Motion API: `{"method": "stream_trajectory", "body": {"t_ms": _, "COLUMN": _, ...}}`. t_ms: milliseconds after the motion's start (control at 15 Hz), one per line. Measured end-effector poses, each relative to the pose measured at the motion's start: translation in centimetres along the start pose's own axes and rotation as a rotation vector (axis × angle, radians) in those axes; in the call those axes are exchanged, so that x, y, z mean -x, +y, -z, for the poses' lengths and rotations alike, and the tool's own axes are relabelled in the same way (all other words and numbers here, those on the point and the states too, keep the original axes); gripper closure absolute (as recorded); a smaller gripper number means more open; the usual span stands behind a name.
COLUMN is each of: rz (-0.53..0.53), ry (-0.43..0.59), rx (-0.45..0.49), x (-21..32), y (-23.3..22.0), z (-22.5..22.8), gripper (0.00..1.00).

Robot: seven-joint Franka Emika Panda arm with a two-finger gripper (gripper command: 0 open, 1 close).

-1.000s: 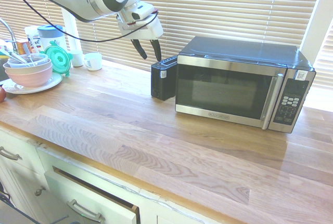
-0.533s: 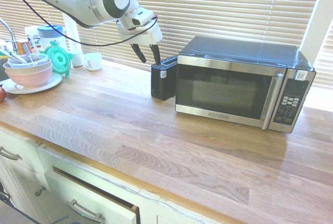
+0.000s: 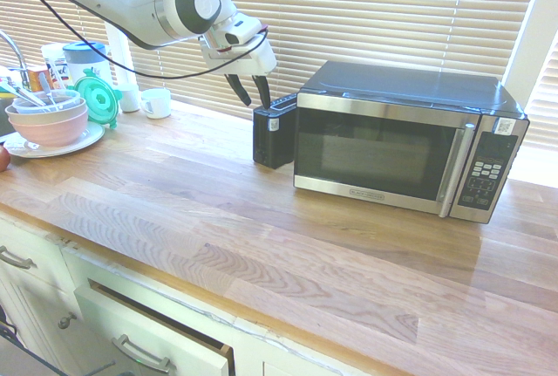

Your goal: Press the toaster

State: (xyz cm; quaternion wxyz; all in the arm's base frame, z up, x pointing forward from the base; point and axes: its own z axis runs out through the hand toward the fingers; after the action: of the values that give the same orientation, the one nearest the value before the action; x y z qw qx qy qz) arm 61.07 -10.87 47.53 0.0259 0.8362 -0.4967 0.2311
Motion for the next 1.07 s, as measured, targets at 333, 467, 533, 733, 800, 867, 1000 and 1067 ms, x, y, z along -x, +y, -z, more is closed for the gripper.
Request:
{"method": "stream_trajectory", "body": {"t_ms": 333, "rz": 0.007, "ry": -0.005, "rx": -0.004, "x": 0.1, "y": -0.1, "z": -0.6, "gripper": 1.00}}
{"method": "stream_trajectory", "body": {"t_ms": 467, "rz": 0.005, "ry": -0.007, "rx": -0.005, "x": -0.1, "y": 0.2, "z": -0.7, "gripper": 1.00}}
{"method": "stream_trajectory", "body": {"t_ms": 533, "rz": 0.003, "ry": -0.008, "rx": -0.005, "x": -0.3, "y": 0.3, "z": -0.8, "gripper": 1.00}}
{"method": "stream_trajectory", "body": {"t_ms": 733, "rz": 0.005, "ry": -0.009, "rx": -0.005, "x": -0.4, "y": 0.4, "z": -0.9, "gripper": 1.00}}
{"method": "stream_trajectory", "body": {"t_ms": 800, "rz": 0.006, "ry": -0.010, "rx": -0.005, "x": -0.4, "y": 0.4, "z": -0.9, "gripper": 1.00}}
{"method": "stream_trajectory", "body": {"t_ms": 867, "rz": 0.008, "ry": -0.012, "rx": -0.006, "x": -0.2, "y": 0.3, "z": -1.1, "gripper": 1.00}}
{"method": "stream_trajectory", "body": {"t_ms": 1000, "rz": 0.013, "ry": -0.013, "rx": -0.010, "x": 0.0, "y": 0.1, "z": -1.4, "gripper": 1.00}}
{"method": "stream_trajectory", "body": {"t_ms": 1067, "rz": 0.016, "ry": -0.014, "rx": -0.011, "x": 0.2, "y": 0.0, "z": -1.5, "gripper": 1.00}}
